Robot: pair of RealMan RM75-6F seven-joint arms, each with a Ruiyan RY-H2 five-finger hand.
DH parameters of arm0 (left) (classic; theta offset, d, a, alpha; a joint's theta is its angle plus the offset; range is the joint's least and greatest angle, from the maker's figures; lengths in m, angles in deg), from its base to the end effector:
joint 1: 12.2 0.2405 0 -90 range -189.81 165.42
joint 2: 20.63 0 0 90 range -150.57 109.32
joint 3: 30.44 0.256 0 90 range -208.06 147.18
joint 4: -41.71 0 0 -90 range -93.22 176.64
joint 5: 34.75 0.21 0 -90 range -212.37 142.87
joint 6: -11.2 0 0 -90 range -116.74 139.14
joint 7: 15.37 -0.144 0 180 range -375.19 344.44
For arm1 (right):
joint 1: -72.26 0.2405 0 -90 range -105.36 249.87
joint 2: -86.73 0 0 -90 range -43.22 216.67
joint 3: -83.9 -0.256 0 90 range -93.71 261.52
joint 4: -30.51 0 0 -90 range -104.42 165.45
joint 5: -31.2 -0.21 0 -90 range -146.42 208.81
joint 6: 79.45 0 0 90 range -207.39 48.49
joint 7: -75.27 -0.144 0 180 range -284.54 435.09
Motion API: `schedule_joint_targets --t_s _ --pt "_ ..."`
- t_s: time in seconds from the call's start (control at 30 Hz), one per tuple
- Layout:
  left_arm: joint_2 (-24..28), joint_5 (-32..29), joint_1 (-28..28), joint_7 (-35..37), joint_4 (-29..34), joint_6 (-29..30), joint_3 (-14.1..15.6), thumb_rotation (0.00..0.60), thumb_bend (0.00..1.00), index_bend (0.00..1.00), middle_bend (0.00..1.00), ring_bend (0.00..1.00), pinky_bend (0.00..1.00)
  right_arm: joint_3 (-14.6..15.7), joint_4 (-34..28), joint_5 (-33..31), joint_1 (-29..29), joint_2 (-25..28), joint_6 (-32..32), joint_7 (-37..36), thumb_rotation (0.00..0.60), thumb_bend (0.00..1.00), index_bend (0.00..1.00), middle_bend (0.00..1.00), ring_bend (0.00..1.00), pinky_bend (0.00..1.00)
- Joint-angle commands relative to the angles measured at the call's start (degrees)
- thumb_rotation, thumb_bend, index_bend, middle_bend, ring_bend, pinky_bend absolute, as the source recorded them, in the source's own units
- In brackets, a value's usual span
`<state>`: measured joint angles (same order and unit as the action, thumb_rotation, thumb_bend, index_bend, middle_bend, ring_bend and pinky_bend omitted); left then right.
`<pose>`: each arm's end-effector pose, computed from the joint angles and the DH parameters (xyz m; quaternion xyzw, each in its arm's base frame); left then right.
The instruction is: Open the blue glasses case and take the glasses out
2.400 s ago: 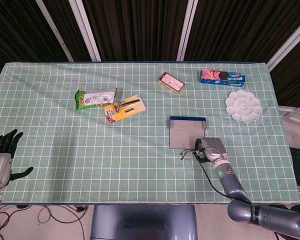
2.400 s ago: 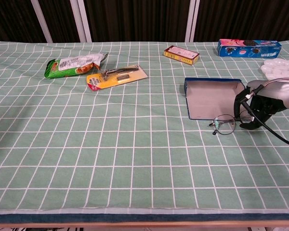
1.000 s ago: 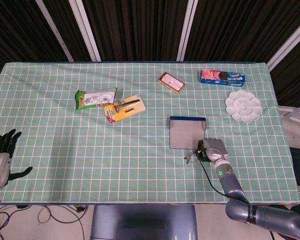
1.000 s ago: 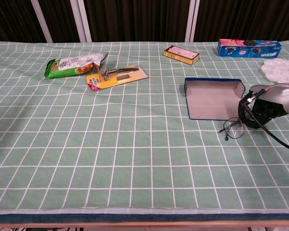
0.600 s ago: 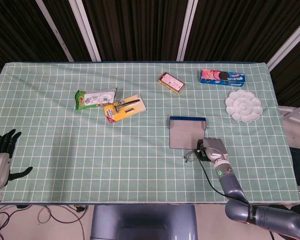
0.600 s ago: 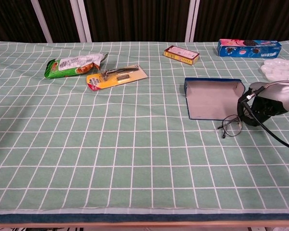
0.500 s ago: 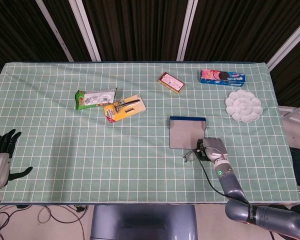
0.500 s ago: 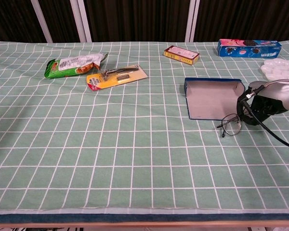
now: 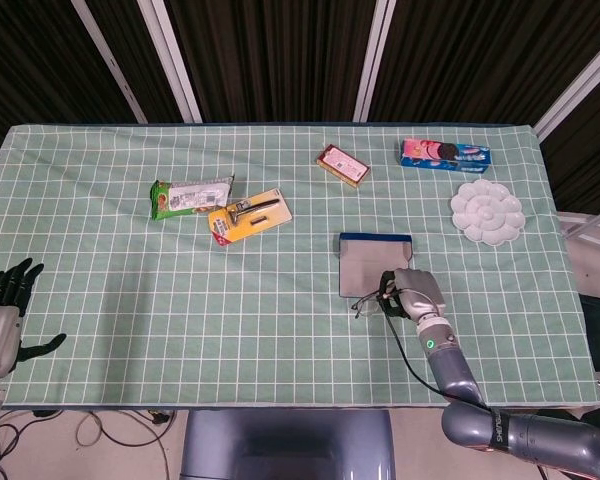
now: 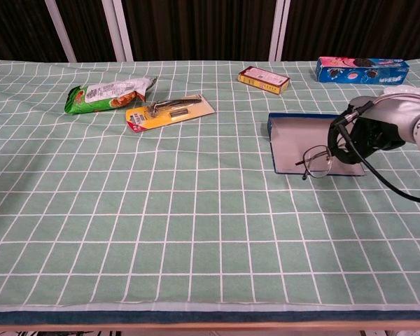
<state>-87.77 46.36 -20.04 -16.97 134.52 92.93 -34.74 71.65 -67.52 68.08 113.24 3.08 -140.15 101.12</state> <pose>-0.3067 0.2015 0.1411 -0.5804 -0.4129 -0.3906 0.5832 -0.1709 -0.3280 0.0080 0.6321 -0.5418 0.3184 0.4534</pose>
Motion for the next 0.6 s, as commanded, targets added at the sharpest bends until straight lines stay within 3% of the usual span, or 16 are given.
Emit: schedule_joint_targets --t_s 0.03,0.3,0.6 --pt "0.0 0.0 -0.1 0.1 0.0 -0.1 0.0 0.600 0.01 0.01 0.00 0.00 0.00 -1.1 -1.8 -1.2 1.0 -1.0 -1.3 1.2 0.600 0.58 0.61 0.93 0.96 1.00" --pt "0.2 0.3 -0.3 1.1 -0.2 -0.6 0.1 0.600 0.01 0.01 0.00 0.00 0.00 -3.5 -2.9 -5.1 5.3 -7.0 -5.3 6.4 0.600 0.59 0.61 0.93 0.96 1.00" --pt "0.5 0.5 -0.6 2.0 -0.5 -1.3 0.3 0.600 0.01 0.01 0.00 0.00 0.00 -5.5 3.0 -8.7 10.3 -16.8 -7.3 10.4 0.600 0.59 0.62 0.93 0.96 1.00"
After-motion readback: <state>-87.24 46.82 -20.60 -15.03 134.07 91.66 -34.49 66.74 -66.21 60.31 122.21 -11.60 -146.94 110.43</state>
